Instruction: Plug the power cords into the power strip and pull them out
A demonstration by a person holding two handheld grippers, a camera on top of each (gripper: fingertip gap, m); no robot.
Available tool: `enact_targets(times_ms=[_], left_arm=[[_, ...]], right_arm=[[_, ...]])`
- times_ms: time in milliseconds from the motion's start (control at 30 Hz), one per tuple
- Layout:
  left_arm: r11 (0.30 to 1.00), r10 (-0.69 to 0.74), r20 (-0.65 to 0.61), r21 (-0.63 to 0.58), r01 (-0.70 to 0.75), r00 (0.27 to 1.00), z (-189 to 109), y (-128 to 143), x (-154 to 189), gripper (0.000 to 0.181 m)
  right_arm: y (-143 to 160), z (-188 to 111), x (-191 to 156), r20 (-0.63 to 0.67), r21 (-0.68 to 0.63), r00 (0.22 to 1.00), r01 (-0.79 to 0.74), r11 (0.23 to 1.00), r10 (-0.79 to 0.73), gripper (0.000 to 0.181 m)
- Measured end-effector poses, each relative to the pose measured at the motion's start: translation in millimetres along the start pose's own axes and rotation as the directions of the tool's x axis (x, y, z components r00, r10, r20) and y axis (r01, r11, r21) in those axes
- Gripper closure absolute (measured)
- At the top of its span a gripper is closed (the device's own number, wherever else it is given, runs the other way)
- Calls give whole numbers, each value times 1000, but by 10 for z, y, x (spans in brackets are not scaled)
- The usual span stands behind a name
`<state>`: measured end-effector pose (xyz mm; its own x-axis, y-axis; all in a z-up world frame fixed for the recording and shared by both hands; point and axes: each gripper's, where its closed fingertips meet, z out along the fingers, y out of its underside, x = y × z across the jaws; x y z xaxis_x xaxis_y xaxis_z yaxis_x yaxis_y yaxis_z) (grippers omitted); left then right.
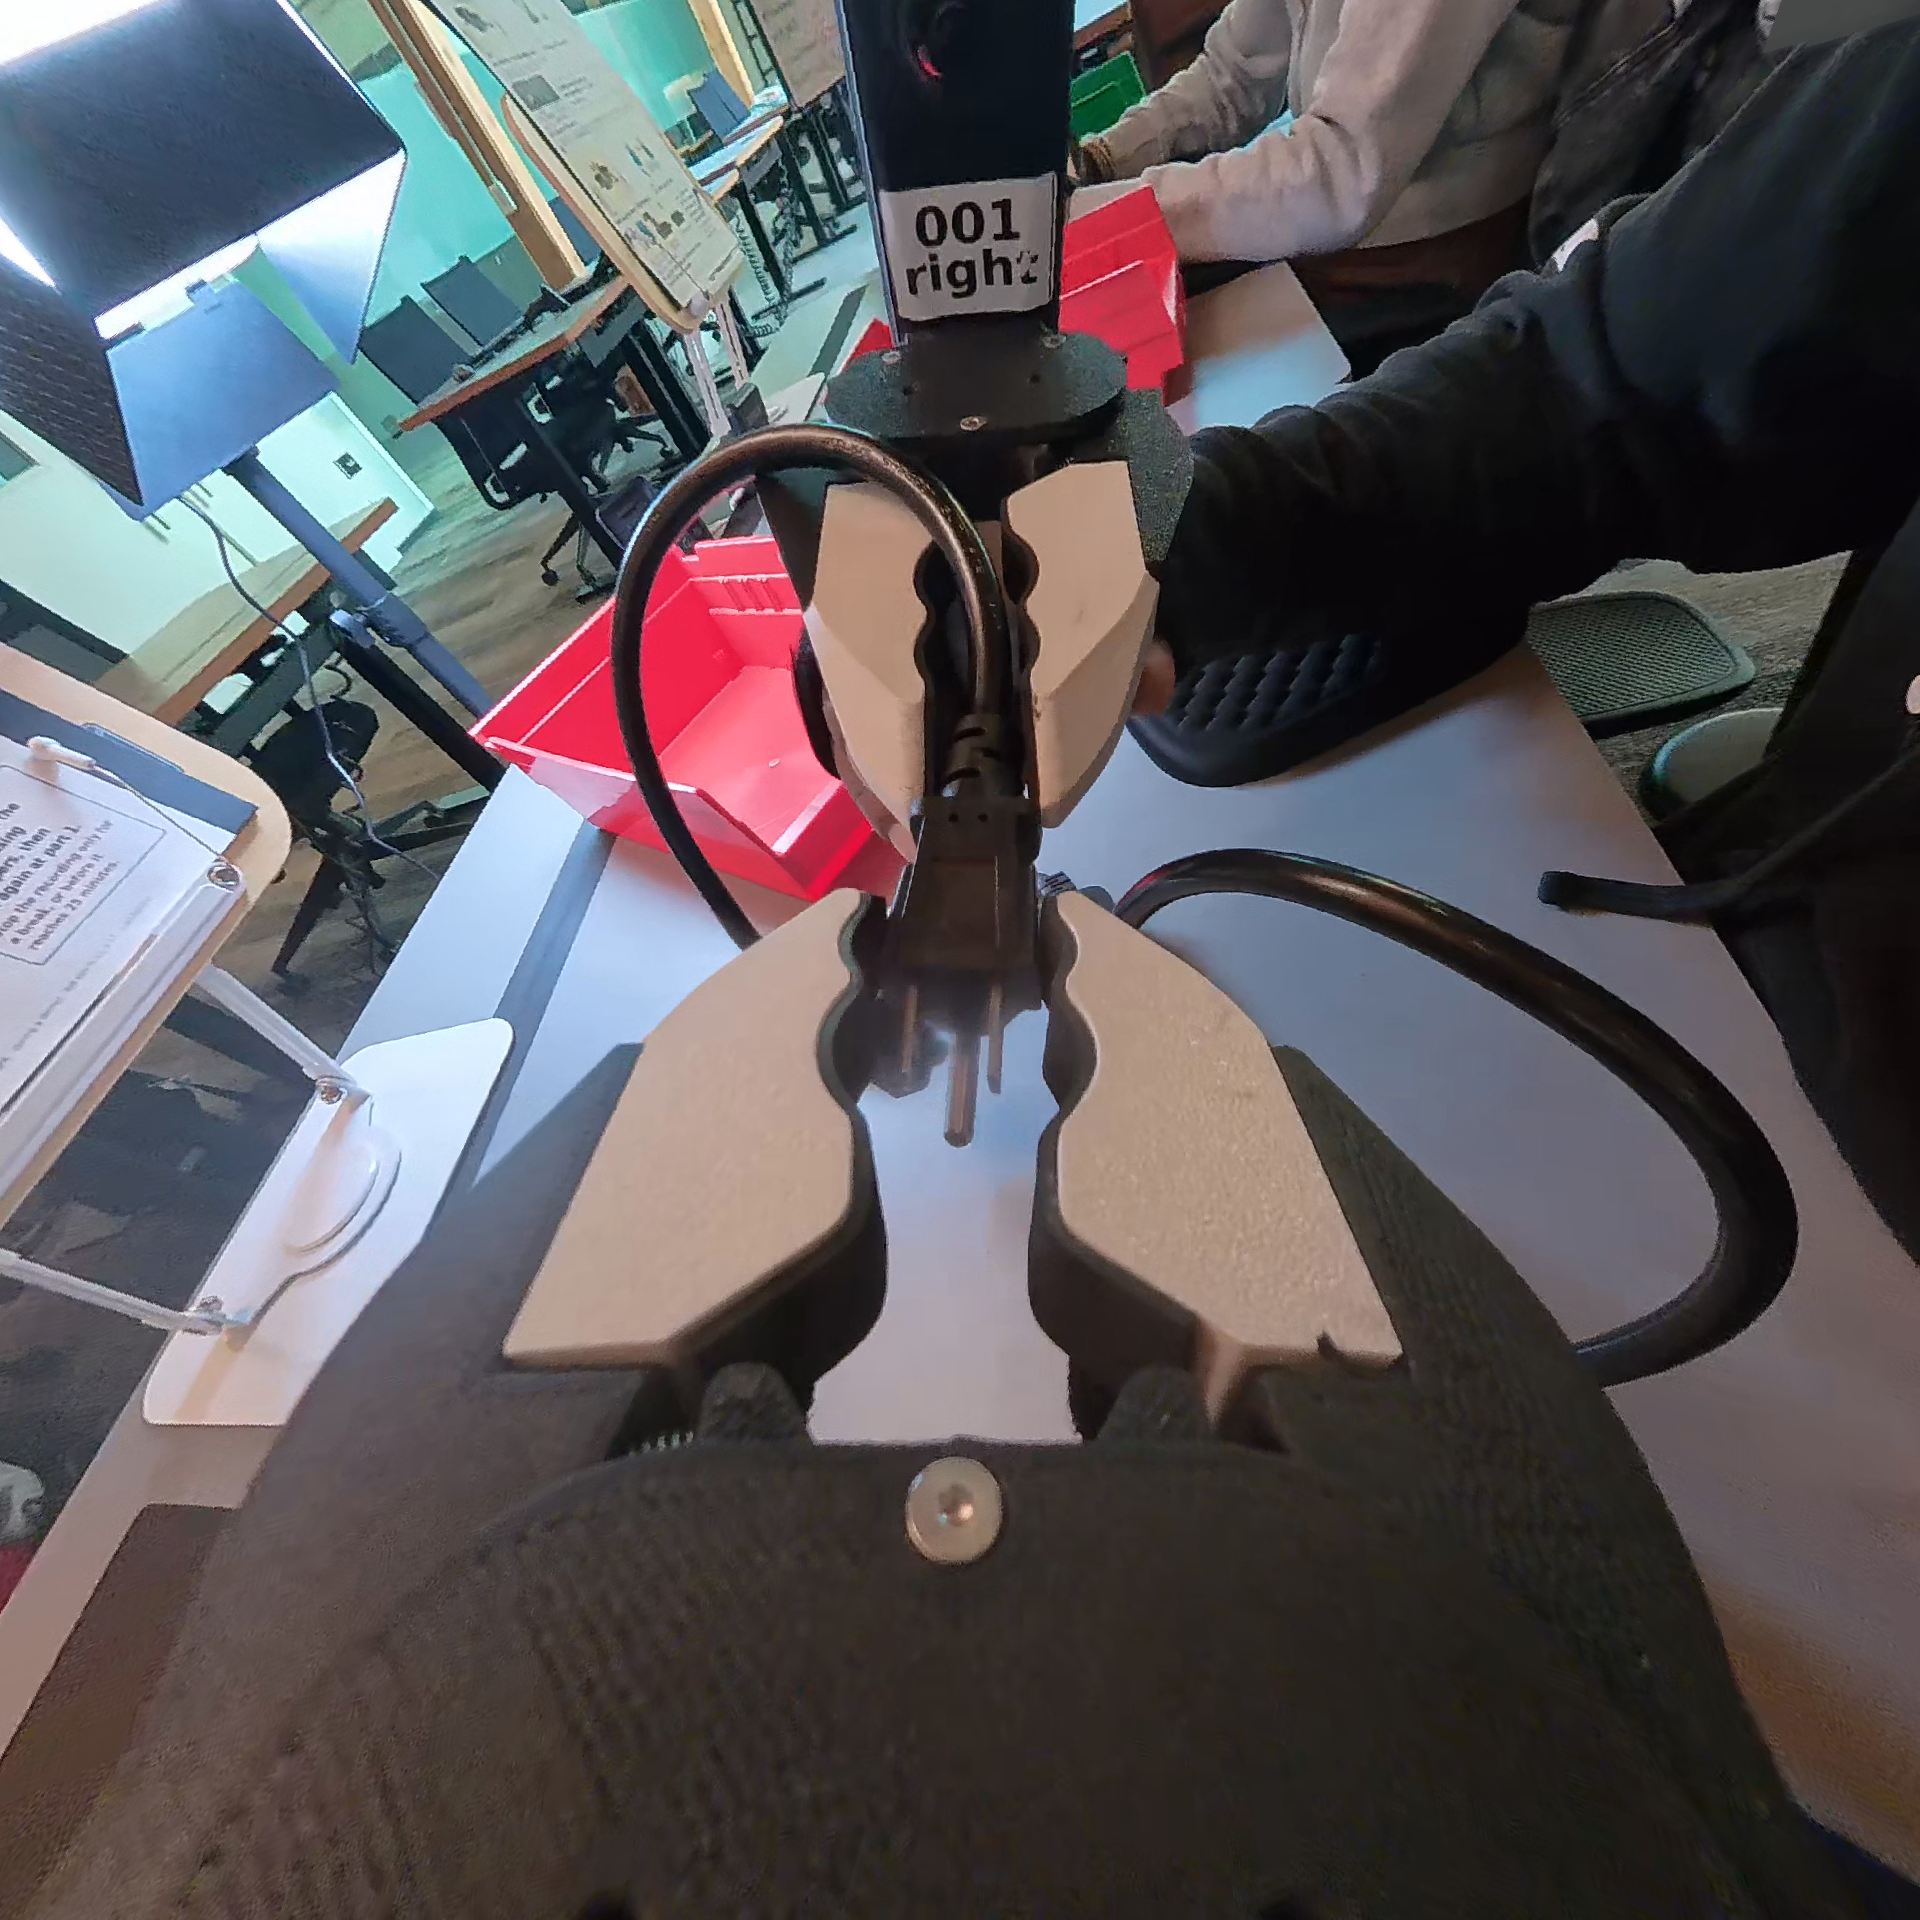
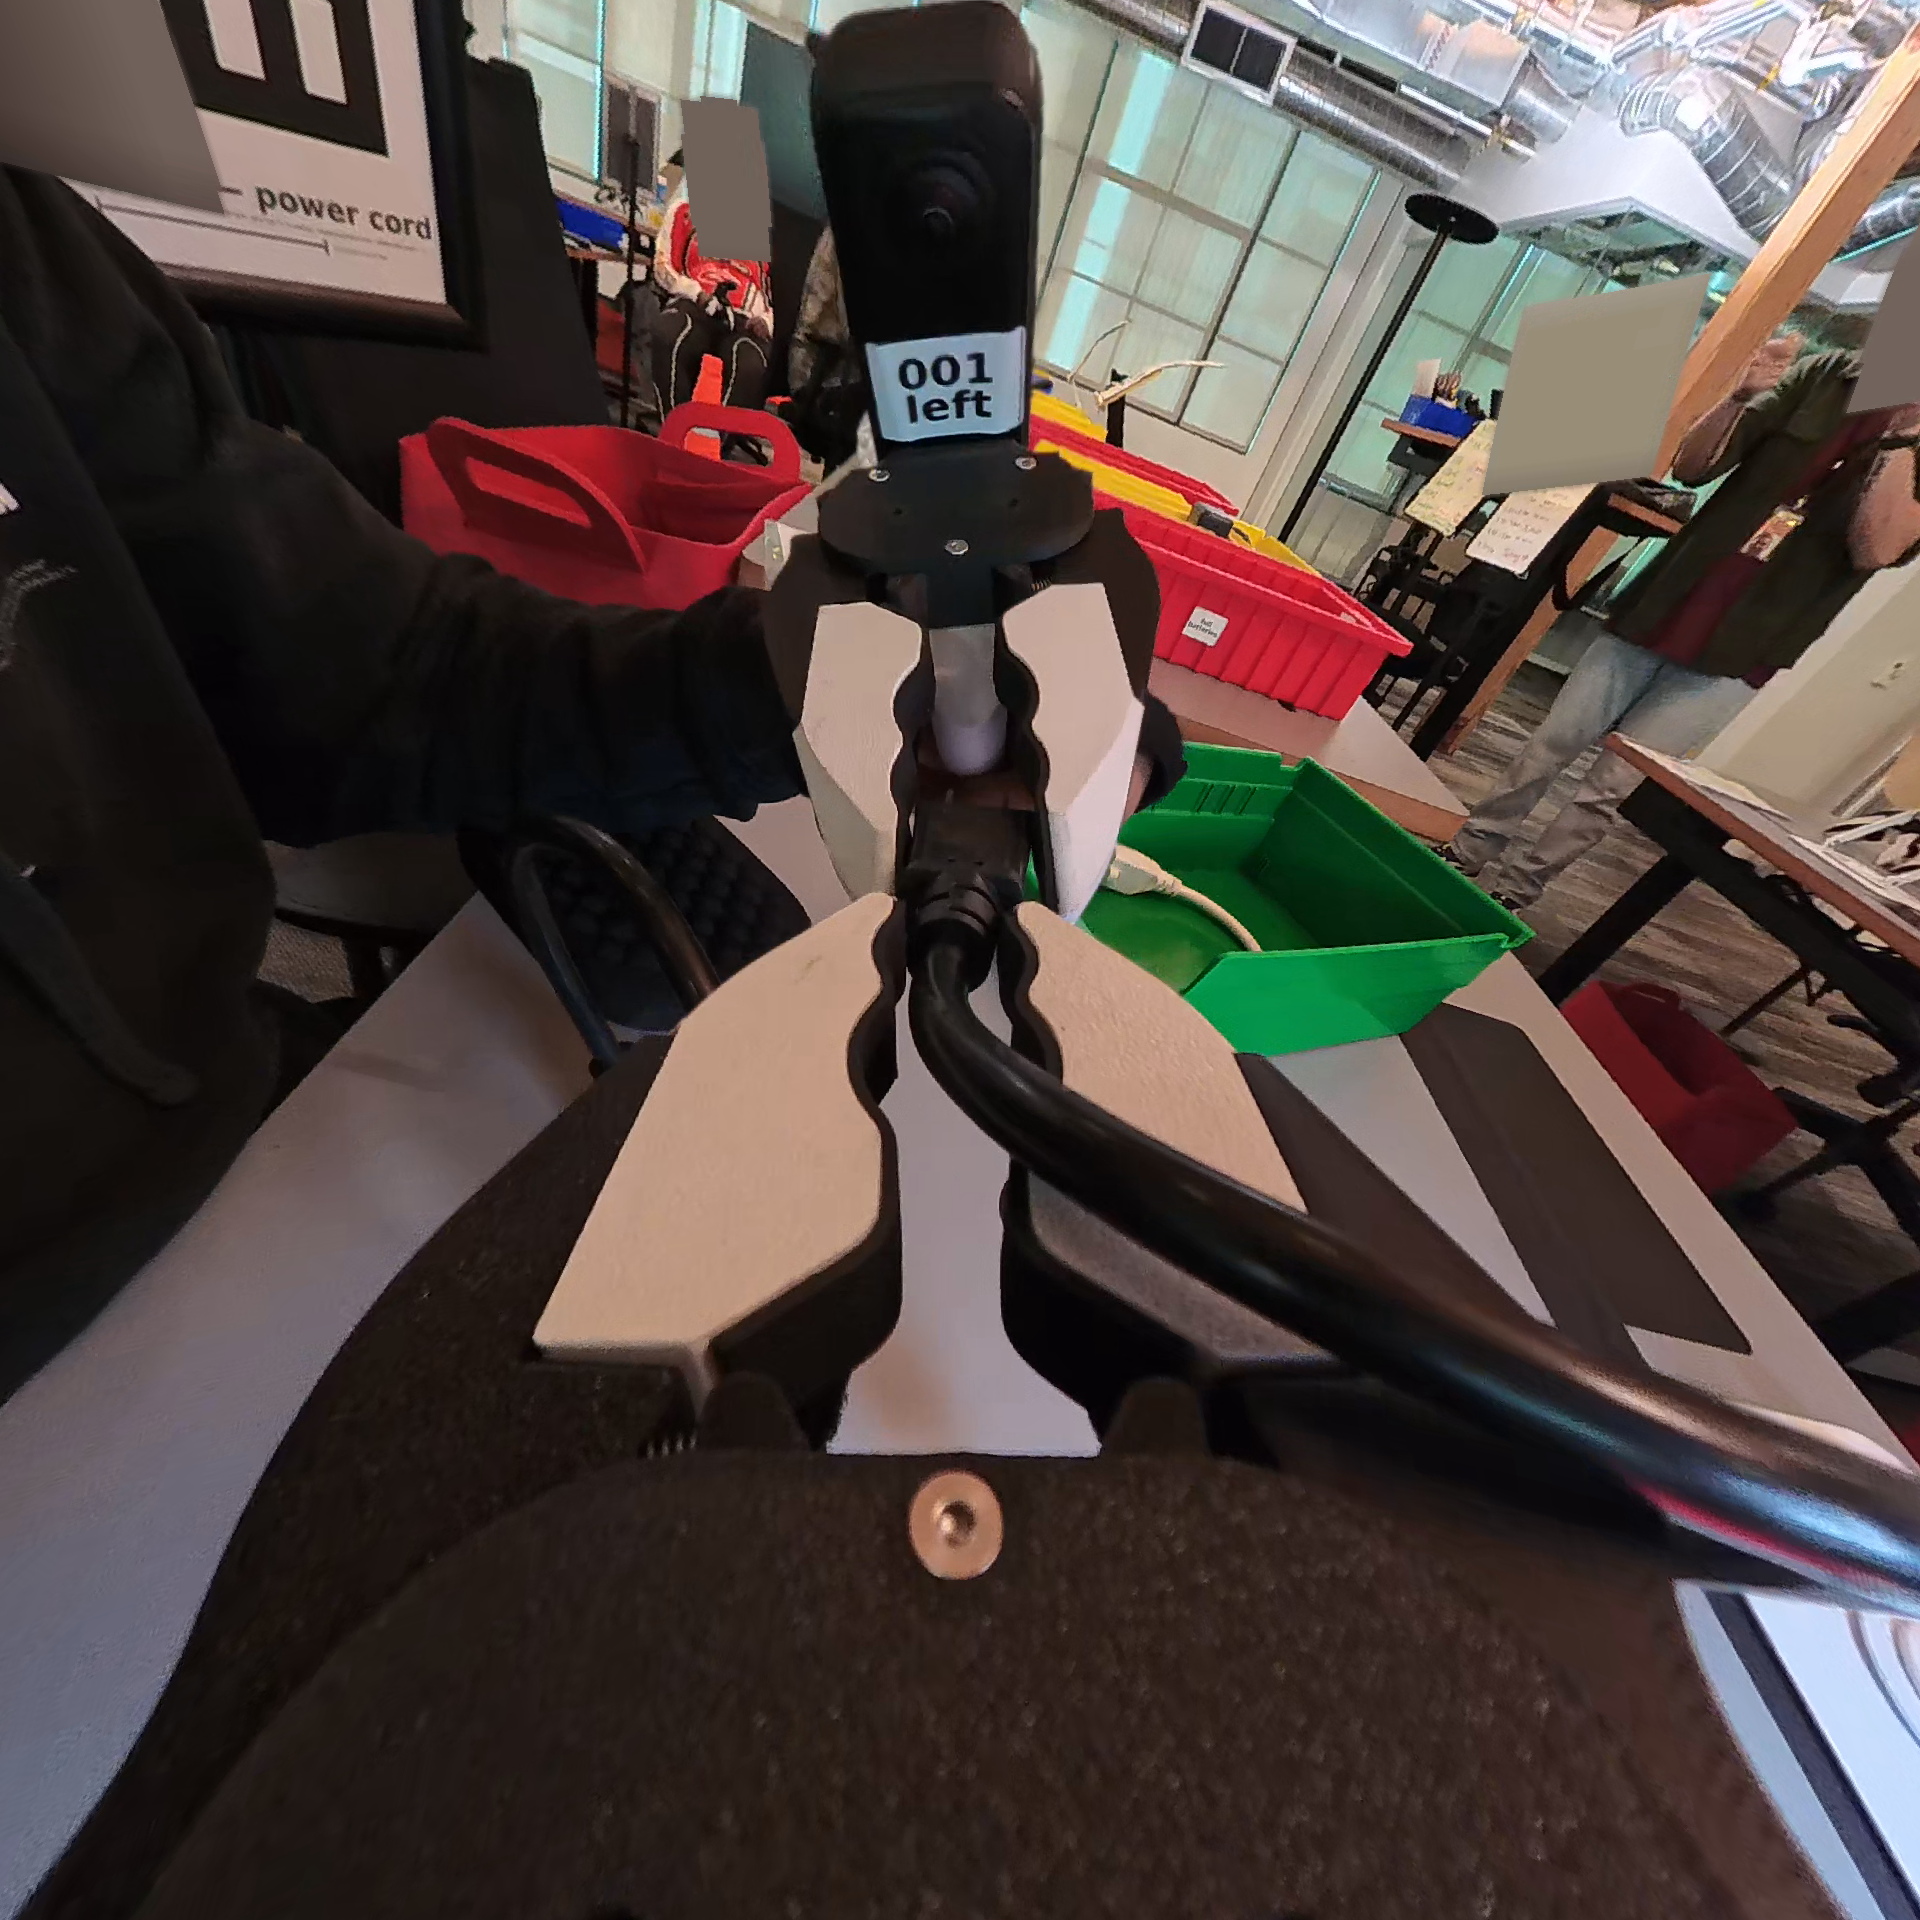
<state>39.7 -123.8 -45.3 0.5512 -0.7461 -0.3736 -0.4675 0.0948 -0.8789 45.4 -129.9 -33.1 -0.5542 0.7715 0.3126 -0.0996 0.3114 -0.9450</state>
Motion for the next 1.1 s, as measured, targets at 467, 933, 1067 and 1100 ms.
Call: enact_targets(times_ms=[467, 933, 1067, 1100], left_arm=[[999, -48, -15, 15, 48, 999, 93, 57, 24, 153], [999, -30, -32, -19, 30, 999, 120, 82, 52, 153], [999, -48, -44, -15, 48, 998, 140, 105, 58, 153], [999, -51, -42, -11, 51, 998, 140, 107, 50, 153]], right_arm=[[33, -34, 17, -25, 17, 1000, -8, 1000, 9, 167], [73, -40, -1, -5, -80, 999, -38, 996, 37, 166], [105, -44, -2, 2, -90, 999, -43, 995, 44, 166], [110, -42, 5, -1, -81, 999, -42, 996, 42, 166]])
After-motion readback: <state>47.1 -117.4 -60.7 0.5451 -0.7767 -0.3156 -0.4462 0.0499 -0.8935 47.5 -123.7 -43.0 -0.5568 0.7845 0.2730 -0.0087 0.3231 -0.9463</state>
